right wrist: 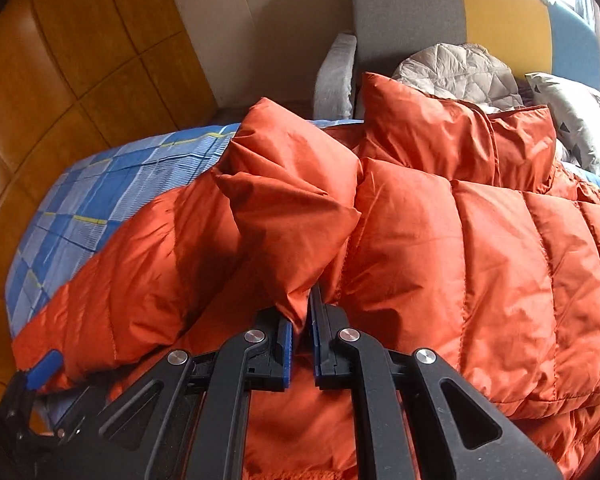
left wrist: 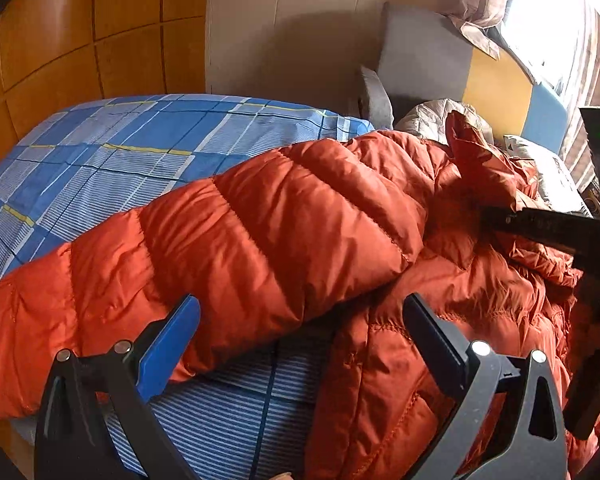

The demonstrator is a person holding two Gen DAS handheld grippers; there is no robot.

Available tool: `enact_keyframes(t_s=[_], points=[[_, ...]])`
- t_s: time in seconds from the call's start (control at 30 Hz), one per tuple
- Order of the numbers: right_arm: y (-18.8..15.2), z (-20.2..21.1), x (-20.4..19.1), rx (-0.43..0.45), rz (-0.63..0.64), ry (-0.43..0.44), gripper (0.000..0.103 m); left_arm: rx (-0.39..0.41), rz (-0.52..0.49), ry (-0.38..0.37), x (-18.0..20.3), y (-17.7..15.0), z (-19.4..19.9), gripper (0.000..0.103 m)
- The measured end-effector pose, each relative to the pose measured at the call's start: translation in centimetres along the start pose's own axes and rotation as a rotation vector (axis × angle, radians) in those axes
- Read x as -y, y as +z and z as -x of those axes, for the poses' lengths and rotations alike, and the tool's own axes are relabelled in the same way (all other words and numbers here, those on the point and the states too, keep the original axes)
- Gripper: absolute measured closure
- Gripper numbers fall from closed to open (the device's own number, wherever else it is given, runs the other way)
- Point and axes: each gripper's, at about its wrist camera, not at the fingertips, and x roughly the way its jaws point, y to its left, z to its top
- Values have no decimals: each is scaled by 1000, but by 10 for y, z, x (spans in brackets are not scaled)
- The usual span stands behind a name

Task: Fold large clothes
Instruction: 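Carry the held sleeve across the jacket body and release it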

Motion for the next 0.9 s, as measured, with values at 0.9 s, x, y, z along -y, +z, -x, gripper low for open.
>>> enact_keyframes(t_s=[0.9], points=[[-25,45,5,41,-40,32,57,59,-22,-3,5,9,20,2]])
